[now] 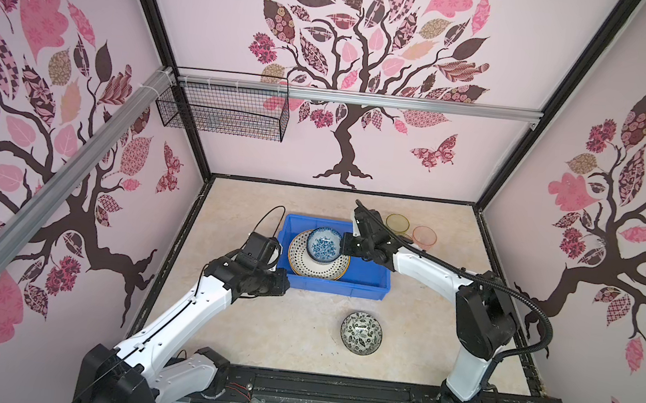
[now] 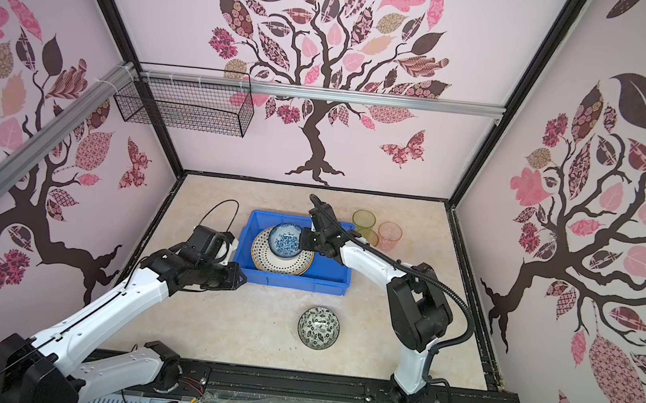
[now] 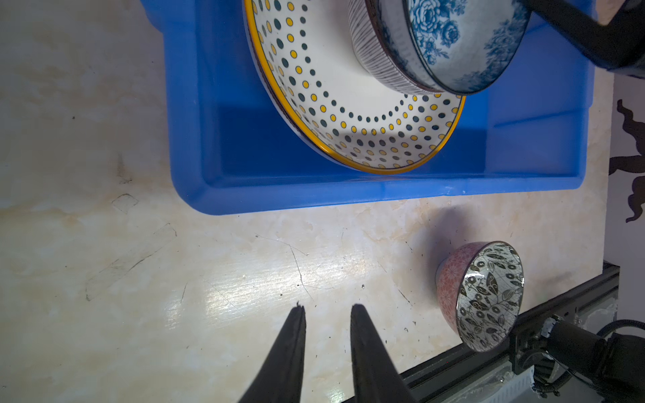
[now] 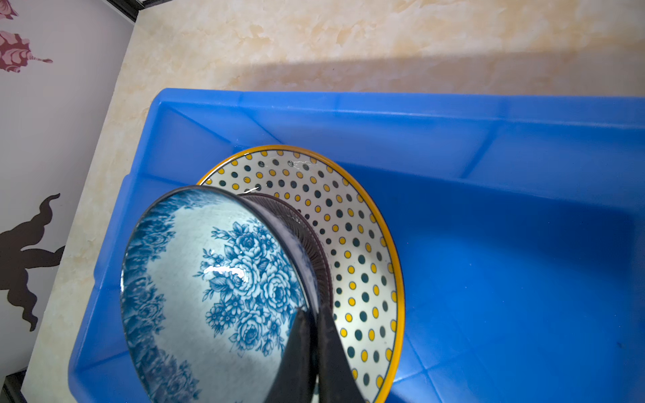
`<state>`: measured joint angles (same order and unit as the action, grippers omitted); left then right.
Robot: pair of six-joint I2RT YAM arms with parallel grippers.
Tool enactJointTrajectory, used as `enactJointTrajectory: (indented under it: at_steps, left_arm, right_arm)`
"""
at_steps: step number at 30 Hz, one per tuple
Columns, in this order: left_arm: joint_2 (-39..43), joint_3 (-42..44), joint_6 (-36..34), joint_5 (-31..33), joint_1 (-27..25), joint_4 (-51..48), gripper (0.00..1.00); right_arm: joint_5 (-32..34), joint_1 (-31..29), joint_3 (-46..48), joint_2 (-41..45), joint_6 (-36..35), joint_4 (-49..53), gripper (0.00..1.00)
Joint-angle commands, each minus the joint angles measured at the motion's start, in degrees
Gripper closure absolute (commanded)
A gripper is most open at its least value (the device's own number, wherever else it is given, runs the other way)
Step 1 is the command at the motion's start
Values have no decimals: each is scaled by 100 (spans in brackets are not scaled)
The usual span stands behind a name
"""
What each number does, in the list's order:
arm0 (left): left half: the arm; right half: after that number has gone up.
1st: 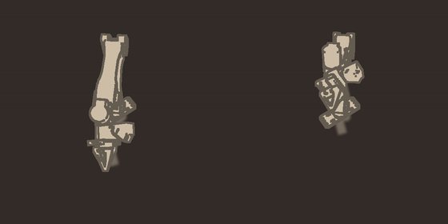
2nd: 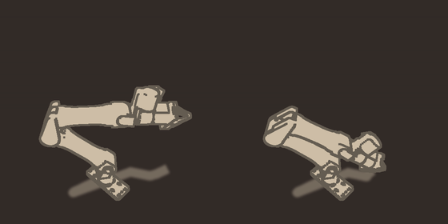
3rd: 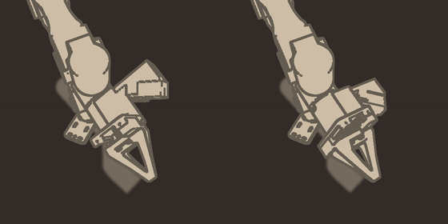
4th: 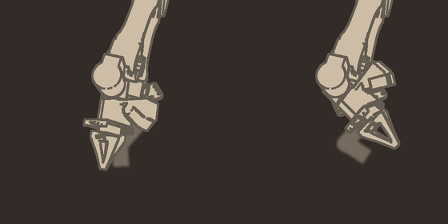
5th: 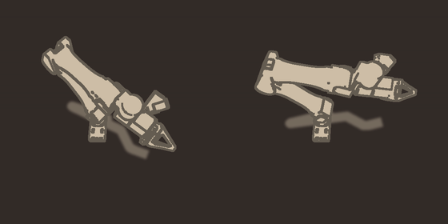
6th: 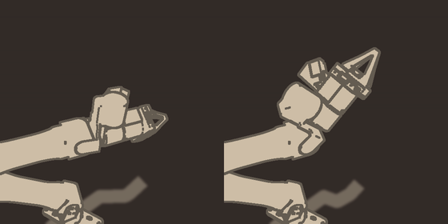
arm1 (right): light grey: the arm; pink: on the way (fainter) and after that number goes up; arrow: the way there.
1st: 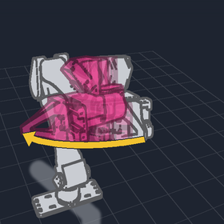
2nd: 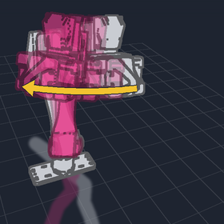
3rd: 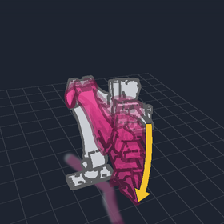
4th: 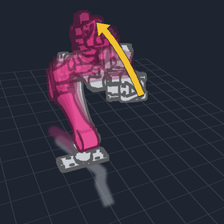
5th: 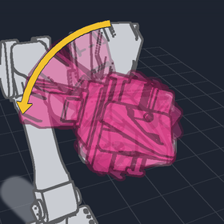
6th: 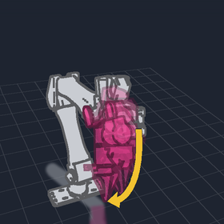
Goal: Place the mixed dishes into the plastic bin
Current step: 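Lower the blue floral bowl onto the purple-striped bowl with the right gripper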
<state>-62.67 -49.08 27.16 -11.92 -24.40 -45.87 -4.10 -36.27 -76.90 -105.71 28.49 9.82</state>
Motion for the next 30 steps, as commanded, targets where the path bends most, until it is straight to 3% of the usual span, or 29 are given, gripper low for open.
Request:
enactJointTrajectory:
  at_steps: [1, 11, 30]
  left_arm:
    - [-6, -161, -31, -38, 23, 80, 73]
    - [26, -156, -10, -60, 23, 66, 73]
    - [266, -198, 44, -40, 23, -91, 72]
  right_arm:
    - [-142, 23, -377, -147, 67, -148, 100]
    - [-258, 24, -494, -265, 104, -35, 100]
    - [-271, 16, -528, -229, 76, 181, 87]
